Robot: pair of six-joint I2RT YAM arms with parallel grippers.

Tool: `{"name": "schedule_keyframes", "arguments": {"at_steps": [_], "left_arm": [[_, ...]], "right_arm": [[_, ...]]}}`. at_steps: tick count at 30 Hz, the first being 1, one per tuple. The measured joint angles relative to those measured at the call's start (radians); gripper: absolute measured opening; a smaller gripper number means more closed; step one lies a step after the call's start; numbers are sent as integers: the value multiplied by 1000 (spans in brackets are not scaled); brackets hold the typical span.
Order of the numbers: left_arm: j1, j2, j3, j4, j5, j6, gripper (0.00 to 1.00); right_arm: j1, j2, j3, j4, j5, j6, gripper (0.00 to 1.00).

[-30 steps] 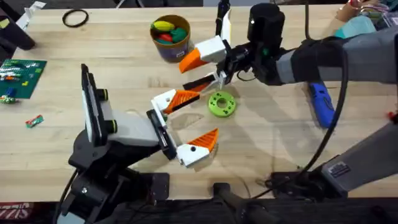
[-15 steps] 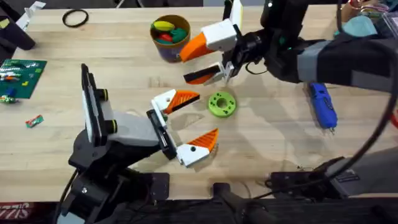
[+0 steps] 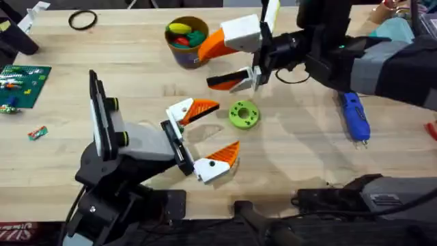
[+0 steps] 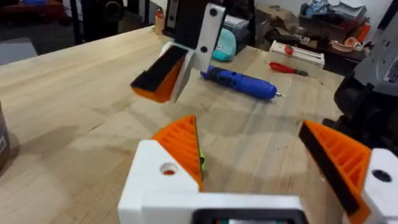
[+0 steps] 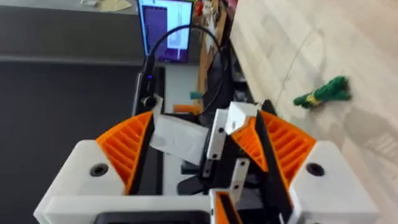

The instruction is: Pick up the gripper from the table and insert it into the empty holder that is missing its gripper. Then pick up a screw, insert it into the mounting hole, and use the screwdriver to tighten it. Finally, clean up the table by picking up the vegetable and placing it into the bucket.

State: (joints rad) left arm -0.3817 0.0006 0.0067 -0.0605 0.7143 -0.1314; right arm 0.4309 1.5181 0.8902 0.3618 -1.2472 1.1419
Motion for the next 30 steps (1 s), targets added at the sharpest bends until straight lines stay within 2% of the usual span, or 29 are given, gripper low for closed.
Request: {"name": "schedule_keyframes", "arguments": {"at_steps": [5,11,17,20,24,30], "left_arm": [[0,0,0,0,0,0,986],[0,0,0,0,0,0,988],[0,0,0,0,0,0,986],[0,0,0,0,0,0,986],[0,0,0,0,0,0,986],[0,0,0,0,0,0,986]], "right_arm": [[0,0,0,-33,54,-74,989],[-12,0,1,-179,185,-252,989],[-65,0,1,-197,300,-415,989],[-111,-13,1,-263,326,-474,989],[-163,-88,1,-389,368,-541,989],[-165,-300,2,-575,429,-608,989]]}}
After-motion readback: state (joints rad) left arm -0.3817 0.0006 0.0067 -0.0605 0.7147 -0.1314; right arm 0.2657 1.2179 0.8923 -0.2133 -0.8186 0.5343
